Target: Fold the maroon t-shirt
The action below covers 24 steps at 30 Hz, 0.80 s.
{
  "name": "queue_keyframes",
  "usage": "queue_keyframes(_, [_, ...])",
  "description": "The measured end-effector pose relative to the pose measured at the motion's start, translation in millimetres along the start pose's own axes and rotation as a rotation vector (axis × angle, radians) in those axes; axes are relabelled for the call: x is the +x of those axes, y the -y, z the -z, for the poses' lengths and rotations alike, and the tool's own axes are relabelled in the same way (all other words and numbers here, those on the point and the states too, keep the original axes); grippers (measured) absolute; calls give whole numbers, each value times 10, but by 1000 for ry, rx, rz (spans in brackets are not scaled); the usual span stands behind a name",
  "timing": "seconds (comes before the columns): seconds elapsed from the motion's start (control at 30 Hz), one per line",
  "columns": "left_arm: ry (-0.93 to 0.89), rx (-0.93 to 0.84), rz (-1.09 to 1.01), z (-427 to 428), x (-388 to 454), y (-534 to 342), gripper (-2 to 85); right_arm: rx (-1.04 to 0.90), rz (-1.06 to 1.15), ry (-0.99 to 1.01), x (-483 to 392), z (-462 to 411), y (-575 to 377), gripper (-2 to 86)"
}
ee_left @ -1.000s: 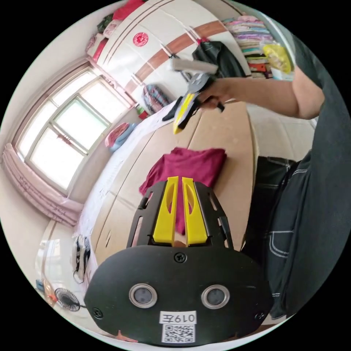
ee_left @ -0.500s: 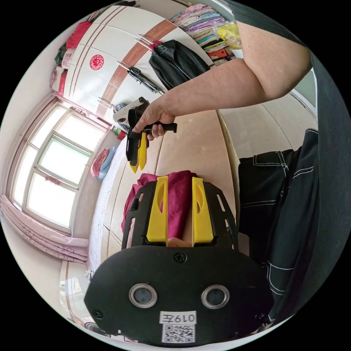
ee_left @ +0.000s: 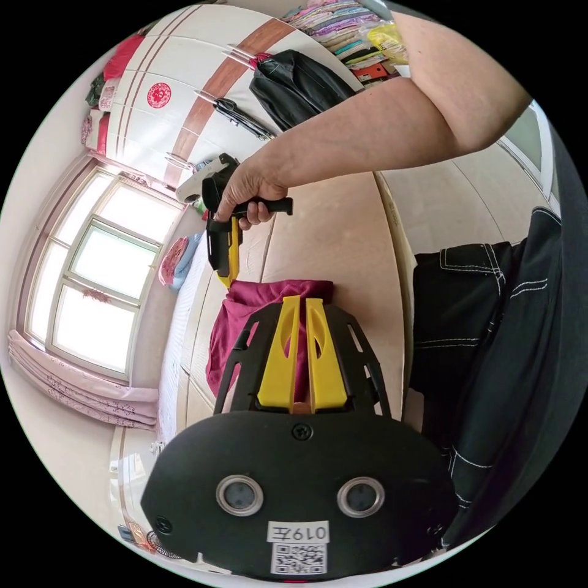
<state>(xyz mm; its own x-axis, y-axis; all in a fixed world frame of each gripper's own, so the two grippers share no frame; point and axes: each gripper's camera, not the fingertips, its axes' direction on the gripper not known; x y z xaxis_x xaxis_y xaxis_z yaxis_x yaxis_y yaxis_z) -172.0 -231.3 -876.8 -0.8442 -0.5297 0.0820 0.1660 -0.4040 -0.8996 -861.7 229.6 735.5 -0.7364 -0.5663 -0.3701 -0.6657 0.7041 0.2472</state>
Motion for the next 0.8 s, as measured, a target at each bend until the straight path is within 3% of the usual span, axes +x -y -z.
queue_keyframes(0.3, [-35, -6, 8, 11, -180, 191, 9, 61, 13, 90, -398, -176, 328, 5])
queue_keyframes(0.57, [-17, -16, -22, -22, -347, 372, 8, -18, -41, -130, -503, -645, 467, -5])
queue_keyframes(0.8, [-28, -16, -2, -58, -699, 505, 8, -12, -69, -118, -486, -975, 392, -3])
